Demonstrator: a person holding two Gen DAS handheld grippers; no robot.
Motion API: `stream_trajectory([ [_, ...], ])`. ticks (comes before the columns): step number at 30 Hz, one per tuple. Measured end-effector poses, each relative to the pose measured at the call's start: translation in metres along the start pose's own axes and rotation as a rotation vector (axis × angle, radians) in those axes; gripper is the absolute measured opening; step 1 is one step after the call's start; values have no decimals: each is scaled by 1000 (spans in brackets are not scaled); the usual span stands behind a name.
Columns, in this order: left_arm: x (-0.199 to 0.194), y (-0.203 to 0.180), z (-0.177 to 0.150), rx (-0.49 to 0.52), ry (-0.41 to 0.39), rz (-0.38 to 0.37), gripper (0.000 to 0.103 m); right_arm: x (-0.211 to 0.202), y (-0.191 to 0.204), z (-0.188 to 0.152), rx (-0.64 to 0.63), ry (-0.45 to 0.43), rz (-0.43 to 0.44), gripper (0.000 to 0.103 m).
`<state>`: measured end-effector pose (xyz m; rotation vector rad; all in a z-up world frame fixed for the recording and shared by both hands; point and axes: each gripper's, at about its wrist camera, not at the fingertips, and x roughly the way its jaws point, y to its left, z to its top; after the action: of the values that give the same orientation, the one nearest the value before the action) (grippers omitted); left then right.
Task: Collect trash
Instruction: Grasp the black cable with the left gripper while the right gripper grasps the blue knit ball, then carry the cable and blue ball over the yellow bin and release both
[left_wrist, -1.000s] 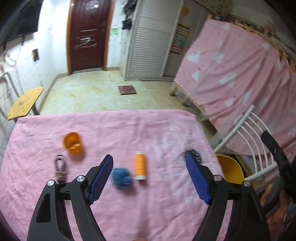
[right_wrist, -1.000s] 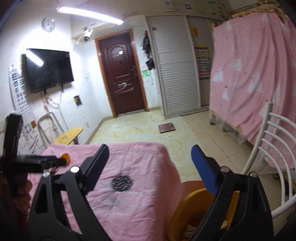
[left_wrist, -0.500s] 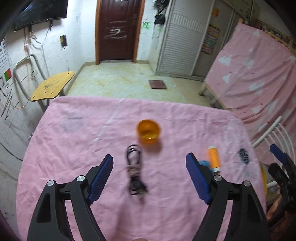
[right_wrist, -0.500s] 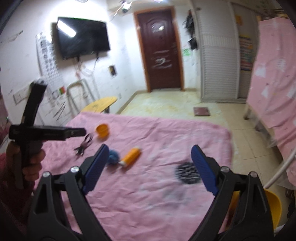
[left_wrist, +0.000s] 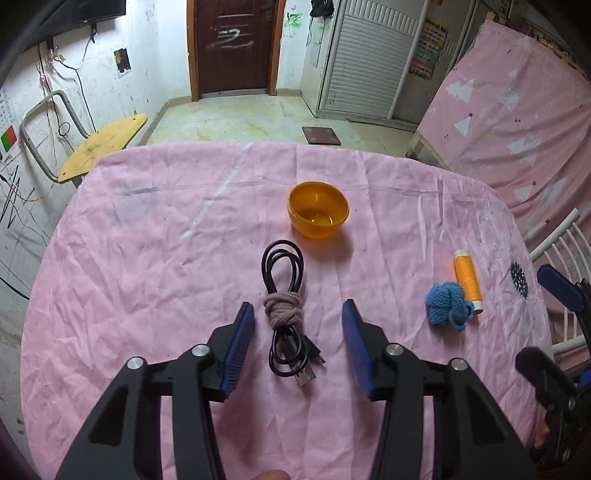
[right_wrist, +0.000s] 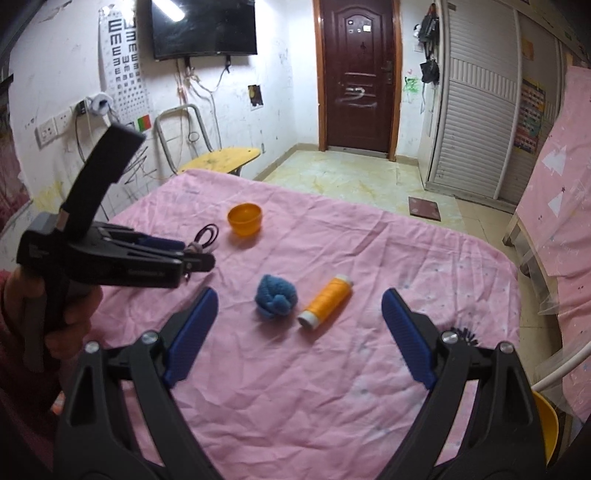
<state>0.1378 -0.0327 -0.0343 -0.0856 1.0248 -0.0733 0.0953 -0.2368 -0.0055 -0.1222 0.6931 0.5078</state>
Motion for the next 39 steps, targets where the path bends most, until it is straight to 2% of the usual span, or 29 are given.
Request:
stream_trajectory([
  [2,0,1,-2,5,-11,25,24,5,5,2,-19,13,-6,87],
  [4,-1,3,-3,1,-18,45,16,10,14,4,-41,22,-12,87],
  [9,-6,10,-7,1,-24,35,12,24,31,10,-86,43,-12,85],
  [10,-6,11,-7,4,-26,38,12,27,34,12,-97,50,-21,81],
  [12,-7,11,-8,7,-31,42,11,35,38,13,-114,75,-41,64],
  [19,-9,13,-12,22,-50,33,11,61,40,13,-131,151,-78,55],
  [24,-10,10,-15,41,-69,48,11,75,32,9,-107,202,-107,28],
  [27,-13,15,-14,22,-63,18,11,71,32,9,-102,179,-122,27],
  [30,-24,21,-9,-4,-87,-18,11,56,30,12,-79,120,-119,27],
  [39,-66,16,-2,-6,-171,-42,11,3,12,20,-20,-27,-135,27],
])
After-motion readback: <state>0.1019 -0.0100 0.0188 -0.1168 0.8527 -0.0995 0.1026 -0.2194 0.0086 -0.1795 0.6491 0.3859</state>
